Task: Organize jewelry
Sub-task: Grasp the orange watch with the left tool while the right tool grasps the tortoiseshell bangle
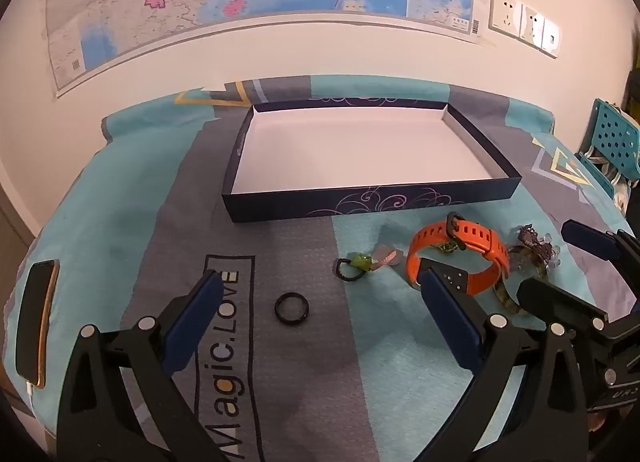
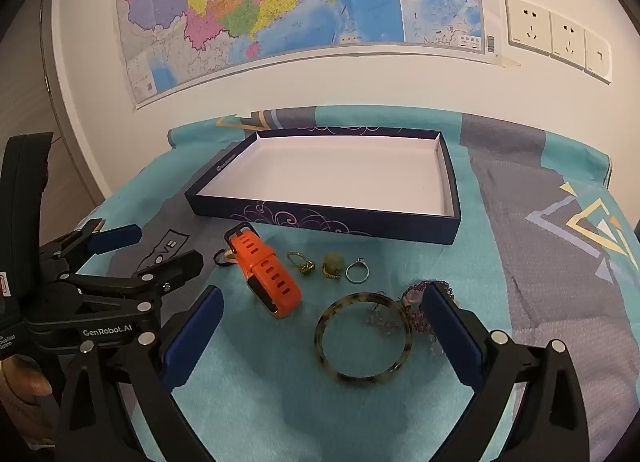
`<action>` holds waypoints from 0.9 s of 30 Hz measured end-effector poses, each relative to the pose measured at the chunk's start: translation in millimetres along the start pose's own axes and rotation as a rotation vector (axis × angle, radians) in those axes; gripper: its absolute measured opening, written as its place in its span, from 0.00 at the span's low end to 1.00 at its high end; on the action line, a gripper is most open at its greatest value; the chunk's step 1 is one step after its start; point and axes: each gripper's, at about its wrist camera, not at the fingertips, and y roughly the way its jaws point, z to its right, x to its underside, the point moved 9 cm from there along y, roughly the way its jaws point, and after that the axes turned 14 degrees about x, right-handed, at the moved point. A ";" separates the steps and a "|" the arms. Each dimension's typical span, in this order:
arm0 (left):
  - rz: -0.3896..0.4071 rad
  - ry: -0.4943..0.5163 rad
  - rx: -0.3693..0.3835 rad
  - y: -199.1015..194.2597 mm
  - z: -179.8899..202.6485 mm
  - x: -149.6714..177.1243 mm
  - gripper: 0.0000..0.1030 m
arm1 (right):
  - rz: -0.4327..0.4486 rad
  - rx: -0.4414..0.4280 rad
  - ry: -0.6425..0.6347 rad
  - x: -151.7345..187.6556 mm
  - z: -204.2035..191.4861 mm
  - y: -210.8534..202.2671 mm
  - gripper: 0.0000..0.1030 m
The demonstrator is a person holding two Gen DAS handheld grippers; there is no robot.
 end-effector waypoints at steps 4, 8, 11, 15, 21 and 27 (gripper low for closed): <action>-0.003 0.008 0.011 1.9 2.7 0.1 0.95 | -0.006 -0.003 0.003 -0.7 8.8 -2.3 0.93; -0.013 0.022 0.031 5.6 6.4 0.0 0.93 | 0.003 0.012 -0.004 2.7 4.2 1.9 0.93; -0.016 0.039 0.048 8.7 11.6 -2.1 0.88 | -0.006 0.015 -0.004 6.1 8.1 1.3 0.93; -0.027 0.066 0.101 15.0 21.0 -4.1 0.80 | -0.024 0.019 -0.005 12.6 16.1 1.2 0.79; -0.056 0.151 0.174 24.8 39.9 -5.2 0.58 | -0.071 0.002 0.056 26.5 32.7 7.7 0.53; -0.069 0.226 0.243 35.7 58.2 -10.3 0.46 | -0.177 -0.049 0.127 43.2 41.1 14.2 0.28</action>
